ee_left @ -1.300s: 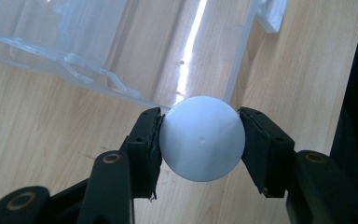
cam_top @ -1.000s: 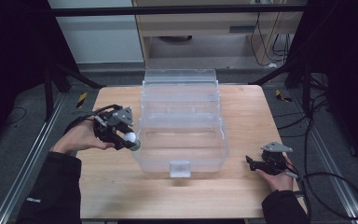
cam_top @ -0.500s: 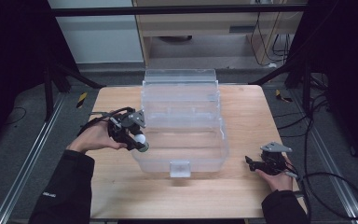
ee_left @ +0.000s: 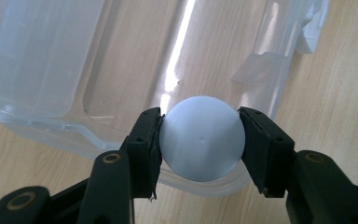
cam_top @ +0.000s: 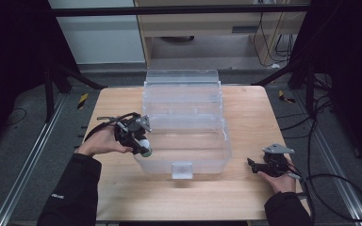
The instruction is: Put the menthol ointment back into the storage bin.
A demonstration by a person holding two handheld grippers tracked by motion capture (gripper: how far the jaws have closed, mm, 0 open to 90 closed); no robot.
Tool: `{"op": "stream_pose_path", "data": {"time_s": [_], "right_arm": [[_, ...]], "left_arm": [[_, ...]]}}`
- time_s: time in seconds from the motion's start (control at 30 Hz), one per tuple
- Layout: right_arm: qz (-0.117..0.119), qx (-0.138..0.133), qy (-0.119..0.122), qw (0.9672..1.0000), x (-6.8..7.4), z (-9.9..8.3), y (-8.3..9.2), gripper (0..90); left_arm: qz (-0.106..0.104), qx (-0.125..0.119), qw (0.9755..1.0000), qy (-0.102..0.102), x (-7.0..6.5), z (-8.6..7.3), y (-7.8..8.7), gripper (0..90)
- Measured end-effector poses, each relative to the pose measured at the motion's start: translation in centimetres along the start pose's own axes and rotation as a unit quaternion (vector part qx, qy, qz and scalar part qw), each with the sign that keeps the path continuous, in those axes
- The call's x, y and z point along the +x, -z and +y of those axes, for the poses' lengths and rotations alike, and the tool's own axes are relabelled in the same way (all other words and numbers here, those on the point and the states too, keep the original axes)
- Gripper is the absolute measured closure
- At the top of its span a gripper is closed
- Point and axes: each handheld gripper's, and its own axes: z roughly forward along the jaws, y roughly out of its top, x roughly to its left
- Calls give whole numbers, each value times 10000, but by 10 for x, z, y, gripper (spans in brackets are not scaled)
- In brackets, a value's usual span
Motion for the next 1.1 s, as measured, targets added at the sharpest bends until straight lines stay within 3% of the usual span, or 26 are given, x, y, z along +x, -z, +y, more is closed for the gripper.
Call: {"op": "stream_pose_path", "data": {"time_s": [0.63, 1.1], "right_arm": [[43, 48, 36, 10000, 1, -1, -1, 208], [53, 81, 100, 9999, 2, -1, -2, 207]], "left_arm": [[-145, 163, 9996, 190, 2, -8, -28, 503], [-121, 267, 9993, 229, 0, -13, -41, 503]]}}
